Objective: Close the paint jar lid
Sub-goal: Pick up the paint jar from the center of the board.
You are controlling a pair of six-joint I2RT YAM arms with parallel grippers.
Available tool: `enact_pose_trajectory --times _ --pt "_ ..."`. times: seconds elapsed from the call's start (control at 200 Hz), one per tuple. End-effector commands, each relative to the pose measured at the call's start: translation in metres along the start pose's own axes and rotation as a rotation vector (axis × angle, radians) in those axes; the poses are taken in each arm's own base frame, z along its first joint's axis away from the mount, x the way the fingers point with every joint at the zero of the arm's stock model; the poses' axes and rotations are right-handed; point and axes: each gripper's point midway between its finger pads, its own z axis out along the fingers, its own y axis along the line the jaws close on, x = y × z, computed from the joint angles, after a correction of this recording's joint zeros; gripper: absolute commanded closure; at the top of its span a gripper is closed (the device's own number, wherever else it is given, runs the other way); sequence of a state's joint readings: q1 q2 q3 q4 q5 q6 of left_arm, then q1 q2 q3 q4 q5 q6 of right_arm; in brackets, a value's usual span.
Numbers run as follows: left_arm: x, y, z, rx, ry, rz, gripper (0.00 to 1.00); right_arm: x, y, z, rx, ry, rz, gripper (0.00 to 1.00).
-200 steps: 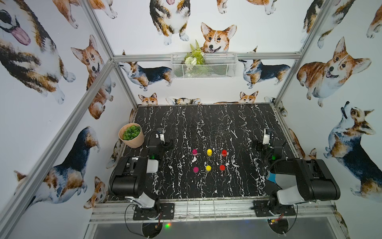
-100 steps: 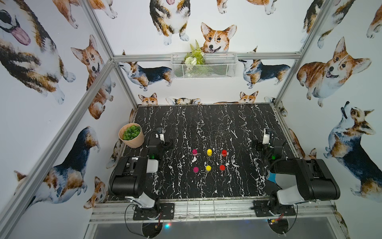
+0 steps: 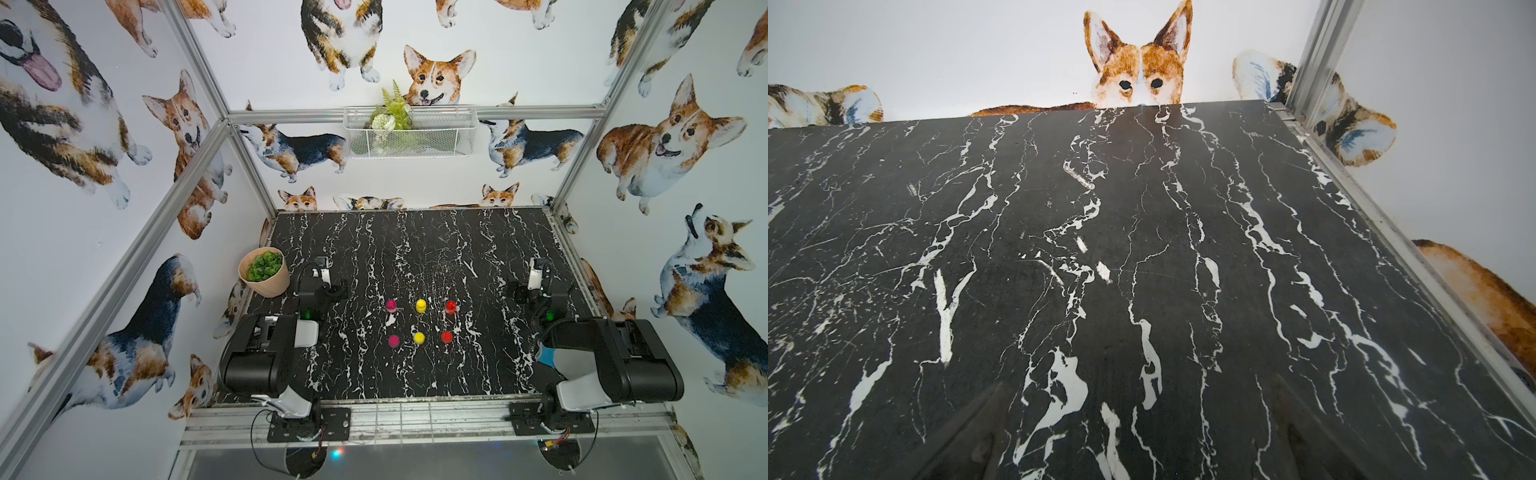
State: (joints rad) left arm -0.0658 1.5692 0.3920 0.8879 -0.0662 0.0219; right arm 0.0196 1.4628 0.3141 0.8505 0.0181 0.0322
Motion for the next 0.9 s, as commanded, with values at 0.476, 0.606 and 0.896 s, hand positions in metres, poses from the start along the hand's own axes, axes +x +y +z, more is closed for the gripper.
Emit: enact_pose_trajectory --times 0.476,0.606,0.896 --pt "-0.007 0.0 -0.004 -0.002 -0.039 0.004 0.0 -0.009 0.0 -0.005 0.005 -0.051 0.012 0.0" --pt "-0.032 0.007 -0.03 -0.034 -0.112 -0.006 0.0 -0.034 0.005 -0.028 0.026 -0.092 -0.02 0.0" --pt "-0.124 -0.014 -0.125 -0.028 -0.142 -0.137 0.05 -0.094 0.137 -0.082 -0.374 -0.012 -0.162 0.04"
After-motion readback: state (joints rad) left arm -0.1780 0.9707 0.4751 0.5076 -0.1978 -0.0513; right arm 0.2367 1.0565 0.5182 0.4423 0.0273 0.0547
